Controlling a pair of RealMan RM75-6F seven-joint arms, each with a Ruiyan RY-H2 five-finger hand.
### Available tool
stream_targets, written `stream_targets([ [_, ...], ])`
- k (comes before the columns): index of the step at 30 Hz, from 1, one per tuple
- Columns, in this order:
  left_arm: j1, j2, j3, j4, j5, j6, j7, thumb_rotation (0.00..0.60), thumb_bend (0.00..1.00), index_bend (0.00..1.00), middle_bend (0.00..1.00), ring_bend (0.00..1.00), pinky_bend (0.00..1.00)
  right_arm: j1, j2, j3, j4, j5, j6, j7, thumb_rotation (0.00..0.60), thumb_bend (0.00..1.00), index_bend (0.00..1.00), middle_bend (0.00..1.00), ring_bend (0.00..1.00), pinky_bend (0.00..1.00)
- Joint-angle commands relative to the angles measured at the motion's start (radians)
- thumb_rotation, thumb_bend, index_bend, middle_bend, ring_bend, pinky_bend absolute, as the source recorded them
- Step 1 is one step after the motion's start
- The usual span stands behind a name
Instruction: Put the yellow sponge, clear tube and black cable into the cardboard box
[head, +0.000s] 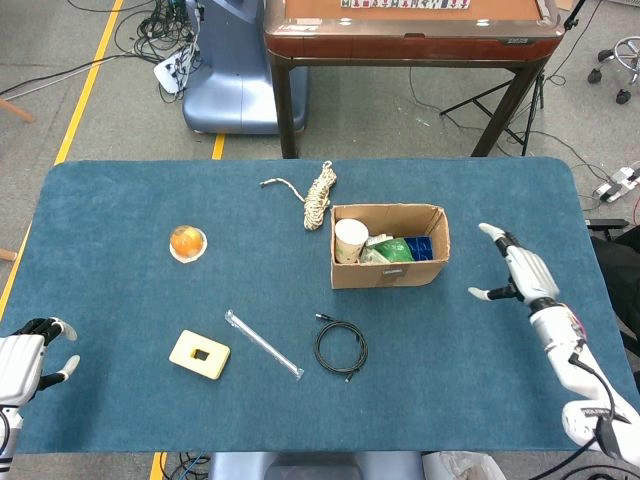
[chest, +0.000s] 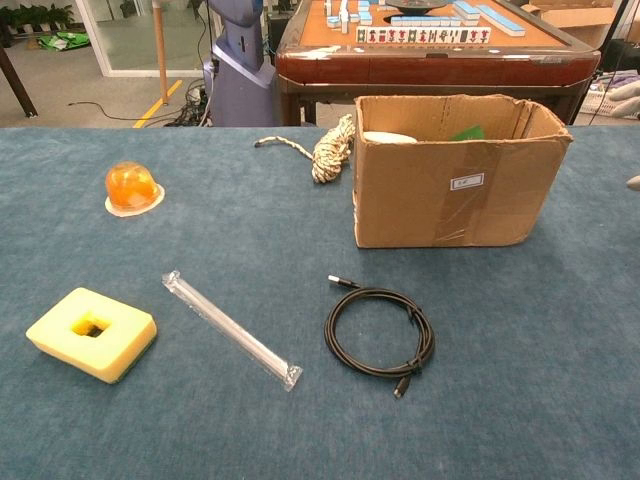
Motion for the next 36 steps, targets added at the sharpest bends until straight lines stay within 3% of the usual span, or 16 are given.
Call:
stream_targets([
  [1,0.001,0.001,0.001,-0.002,0.000,0.000,-0.001,0.600,0.22,0.50,0.43,0.33,0.53,0.038,-0.028,-0.001,0.020,0.023,-0.051,0.016,0.600,0.11,0.06,0.06,0.04,0.19],
  [17,0.008,0.017,0.004,-0.017,0.009,0.011,-0.014,0.600,0.22,0.50,0.43,0.33,0.53,0.153,-0.153,-0.008,0.058,0.043,-0.199,0.056,0.600,0.11,0.06,0.05,0.04,0.19],
  [36,0.010,0.024,0.005,-0.023,0.007,0.011,-0.016,0.600,0.22,0.50,0.43,0.33,0.53,0.256,-0.246,0.023,0.017,0.032,-0.222,0.070,0.600,0.11,0.06,0.07,0.04,0.19],
])
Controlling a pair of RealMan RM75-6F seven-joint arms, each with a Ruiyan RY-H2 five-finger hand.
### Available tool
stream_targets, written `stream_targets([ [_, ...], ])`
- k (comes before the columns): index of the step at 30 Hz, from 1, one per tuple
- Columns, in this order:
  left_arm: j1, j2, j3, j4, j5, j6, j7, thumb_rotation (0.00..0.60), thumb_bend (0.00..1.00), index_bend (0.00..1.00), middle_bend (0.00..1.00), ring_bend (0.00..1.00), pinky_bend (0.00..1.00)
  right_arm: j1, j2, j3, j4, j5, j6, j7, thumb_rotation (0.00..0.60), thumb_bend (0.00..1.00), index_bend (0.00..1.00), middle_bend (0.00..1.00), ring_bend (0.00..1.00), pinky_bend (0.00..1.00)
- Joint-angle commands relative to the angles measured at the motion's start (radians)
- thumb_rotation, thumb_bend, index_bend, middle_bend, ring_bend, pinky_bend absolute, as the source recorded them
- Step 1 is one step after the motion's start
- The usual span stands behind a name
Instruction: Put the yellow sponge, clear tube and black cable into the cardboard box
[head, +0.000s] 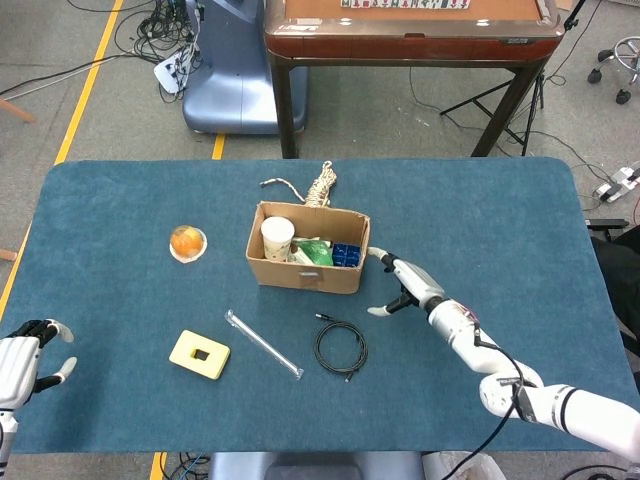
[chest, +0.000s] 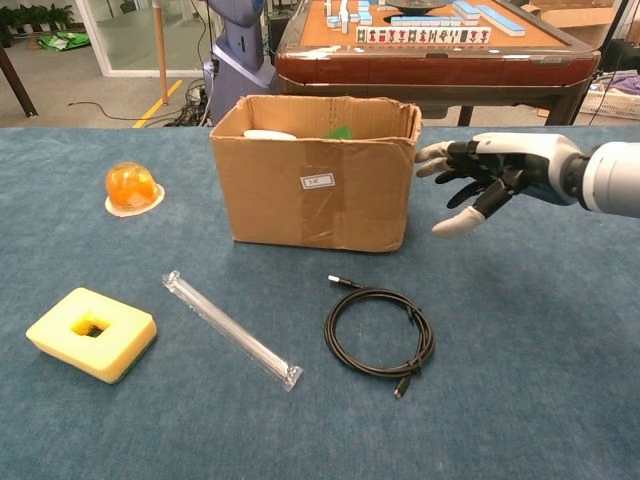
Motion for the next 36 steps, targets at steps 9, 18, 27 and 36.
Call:
stream_targets([
  [9,0.003,0.006,0.000,-0.006,0.000,0.005,-0.002,0.600,0.22,0.50,0.43,0.33,0.53,0.073,-0.062,0.025,-0.010,0.060,0.017,-0.065,0.600,0.11,0.06,0.08,0.04,0.19],
  [18,0.006,0.010,0.001,-0.010,-0.001,0.006,0.001,0.600,0.22,0.50,0.43,0.33,0.53,0.086,-0.059,0.012,-0.022,0.103,0.032,-0.104,0.600,0.11,0.06,0.08,0.04,0.19],
  [27,0.006,0.009,0.002,-0.012,-0.004,0.001,0.006,0.600,0.22,0.50,0.43,0.33,0.53,-0.030,0.071,-0.043,-0.165,0.009,0.139,-0.080,0.600,0.11,0.06,0.11,0.04,0.19],
  [36,0.004,0.004,0.007,-0.019,0.011,0.003,0.017,0.600,0.22,0.50,0.43,0.33,0.53,-0.200,0.262,-0.141,-0.309,-0.175,0.371,-0.137,0.600,0.11,0.14,0.16,0.04,0.19],
])
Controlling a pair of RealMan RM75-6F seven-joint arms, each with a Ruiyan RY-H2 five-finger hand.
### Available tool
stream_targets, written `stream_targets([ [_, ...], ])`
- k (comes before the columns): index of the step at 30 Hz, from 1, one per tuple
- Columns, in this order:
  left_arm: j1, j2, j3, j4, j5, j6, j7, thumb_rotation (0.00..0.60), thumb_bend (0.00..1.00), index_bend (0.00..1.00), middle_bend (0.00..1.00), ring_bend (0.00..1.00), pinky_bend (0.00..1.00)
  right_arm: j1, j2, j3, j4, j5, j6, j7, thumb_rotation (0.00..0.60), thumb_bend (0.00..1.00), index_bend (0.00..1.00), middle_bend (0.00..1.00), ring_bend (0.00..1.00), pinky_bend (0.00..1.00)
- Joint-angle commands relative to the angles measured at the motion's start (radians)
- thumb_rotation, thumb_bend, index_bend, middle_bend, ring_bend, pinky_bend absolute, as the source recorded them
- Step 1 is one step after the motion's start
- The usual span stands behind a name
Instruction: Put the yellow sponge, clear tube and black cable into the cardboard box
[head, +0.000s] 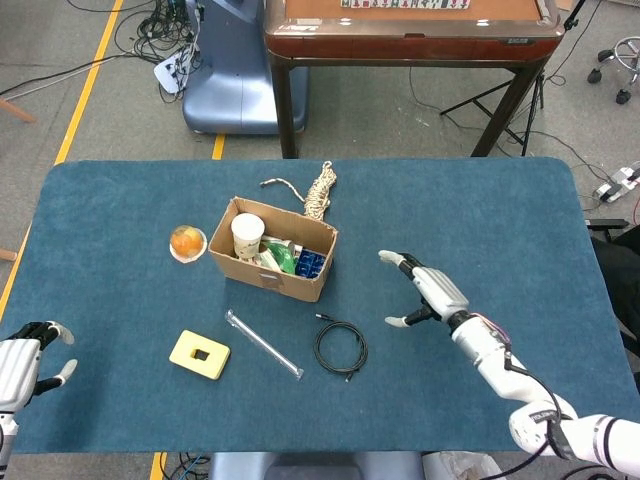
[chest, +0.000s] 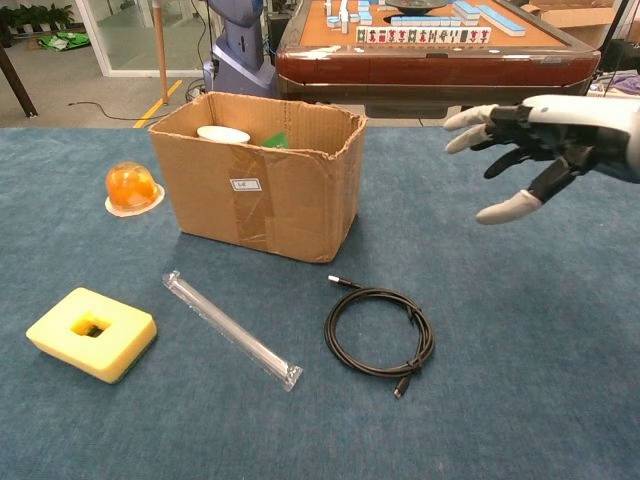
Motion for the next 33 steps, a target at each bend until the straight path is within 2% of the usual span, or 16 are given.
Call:
stream_targets([
  [1,-0.002,-0.002,0.002,-0.001,0.001,-0.005,0.000,0.600,0.22,0.50,0.43,0.33,0.53,-0.099,0.094,-0.058,-0.064,-0.102,0.136,-0.028,0.600,0.11,0.15,0.16,0.04,0.19],
  [8,-0.012,-0.007,0.024,-0.014,0.067,-0.008,-0.063,0.600,0.22,0.50,0.42,0.33,0.53,-0.266,0.220,-0.155,-0.060,-0.318,0.388,0.070,0.600,0.13,0.20,0.21,0.06,0.19],
  [15,-0.023,-0.020,0.040,-0.027,0.135,0.009,-0.076,0.600,0.22,0.48,0.39,0.33,0.53,-0.411,0.191,-0.184,0.056,-0.397,0.643,-0.037,0.600,0.13,0.25,0.24,0.08,0.19],
  [18,-0.035,-0.008,0.058,-0.044,0.170,-0.010,-0.071,0.600,0.22,0.43,0.34,0.31,0.53,-0.455,0.174,-0.193,0.091,-0.406,0.708,-0.049,0.600,0.13,0.27,0.24,0.08,0.19],
  [20,-0.054,0.021,0.082,-0.073,0.184,-0.062,-0.056,0.600,0.22,0.30,0.23,0.25,0.48,-0.478,0.160,-0.192,0.123,-0.416,0.751,-0.042,0.600,0.13,0.27,0.25,0.08,0.19],
  [22,-0.073,0.047,0.098,-0.107,0.188,-0.113,-0.033,0.600,0.22,0.15,0.08,0.13,0.35,-0.497,0.140,-0.186,0.160,-0.421,0.791,-0.055,0.600,0.13,0.27,0.25,0.08,0.19],
  [23,-0.087,0.058,0.104,-0.128,0.189,-0.142,-0.011,0.600,0.22,0.12,0.04,0.09,0.30,-0.508,0.129,-0.184,0.179,-0.424,0.812,-0.063,0.600,0.13,0.27,0.26,0.09,0.19],
  [26,-0.118,0.063,0.104,-0.167,0.176,-0.208,0.058,0.600,0.22,0.10,0.00,0.01,0.19,-0.524,0.131,-0.183,0.189,-0.433,0.839,-0.064,0.600,0.13,0.27,0.26,0.09,0.19],
  [30,-0.163,0.044,0.090,-0.201,0.141,-0.287,0.145,0.600,0.22,0.09,0.00,0.00,0.07,-0.540,0.147,-0.180,0.182,-0.442,0.870,-0.038,0.600,0.13,0.27,0.26,0.09,0.19],
  [33,-0.197,0.023,0.079,-0.217,0.106,-0.347,0.193,0.600,0.22,0.09,0.00,0.00,0.03,-0.550,0.160,-0.180,0.178,-0.439,0.876,-0.027,0.600,0.13,0.27,0.26,0.09,0.19],
])
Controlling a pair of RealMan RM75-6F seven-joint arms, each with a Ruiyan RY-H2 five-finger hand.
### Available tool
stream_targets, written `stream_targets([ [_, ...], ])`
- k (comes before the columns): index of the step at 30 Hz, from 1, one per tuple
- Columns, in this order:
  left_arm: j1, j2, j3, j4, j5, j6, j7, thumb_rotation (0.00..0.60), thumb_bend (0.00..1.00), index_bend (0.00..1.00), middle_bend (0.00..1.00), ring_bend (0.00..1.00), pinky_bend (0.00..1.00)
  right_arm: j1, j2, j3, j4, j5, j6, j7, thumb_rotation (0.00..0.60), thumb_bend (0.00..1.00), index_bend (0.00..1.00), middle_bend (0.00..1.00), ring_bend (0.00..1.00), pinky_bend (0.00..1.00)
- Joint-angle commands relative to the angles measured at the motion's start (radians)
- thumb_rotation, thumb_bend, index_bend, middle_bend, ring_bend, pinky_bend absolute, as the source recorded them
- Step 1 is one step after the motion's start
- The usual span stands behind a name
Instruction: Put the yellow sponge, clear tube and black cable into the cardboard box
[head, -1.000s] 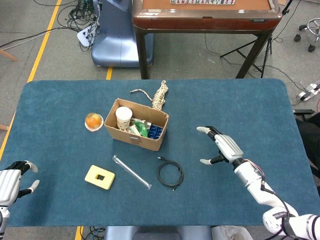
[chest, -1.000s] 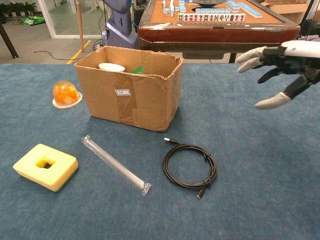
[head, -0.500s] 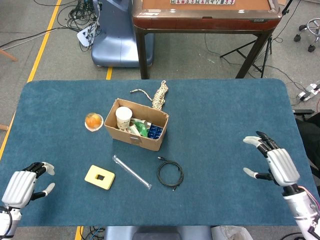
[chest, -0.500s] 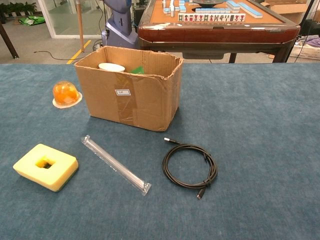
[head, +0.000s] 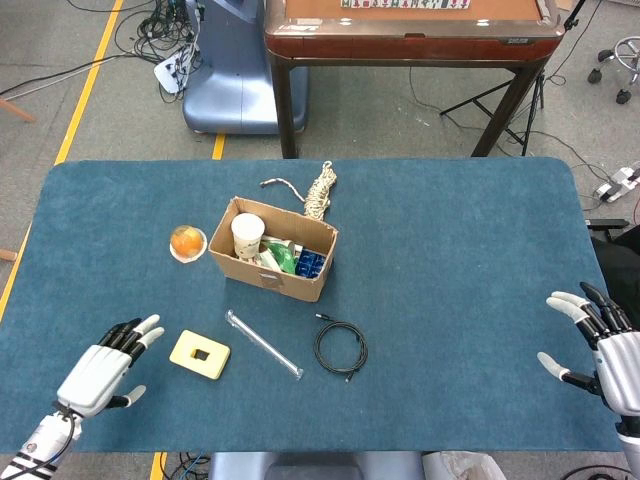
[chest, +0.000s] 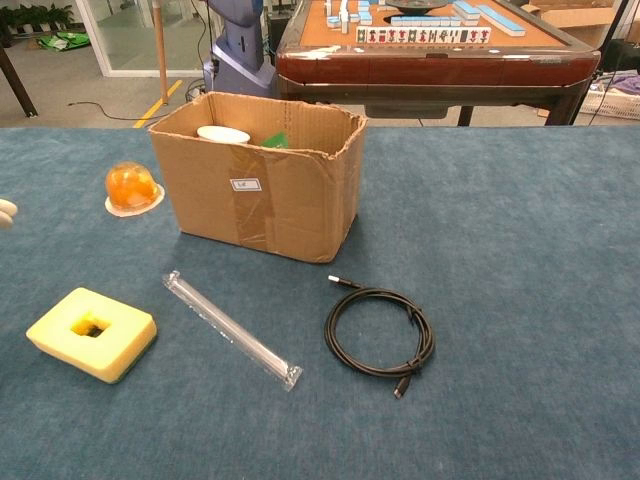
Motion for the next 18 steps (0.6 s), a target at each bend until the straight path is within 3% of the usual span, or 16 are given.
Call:
stream_targets([
  [1,-0.055,-0.029,-0.017,-0.034,-0.057,-0.083,0.059,0.600,0.22,0.09,0.00,0.00,0.02,-0.009,0.012,0.001,-0.005,0.003,0.004,0.011,0.600,0.13,0.27,0.26,0.09,0.19],
  [18,-0.169,-0.140,-0.066,-0.035,-0.292,-0.216,0.295,0.600,0.22,0.13,0.00,0.00,0.00,-0.031,0.028,0.016,-0.001,-0.004,0.027,0.058,0.600,0.13,0.27,0.25,0.09,0.19],
])
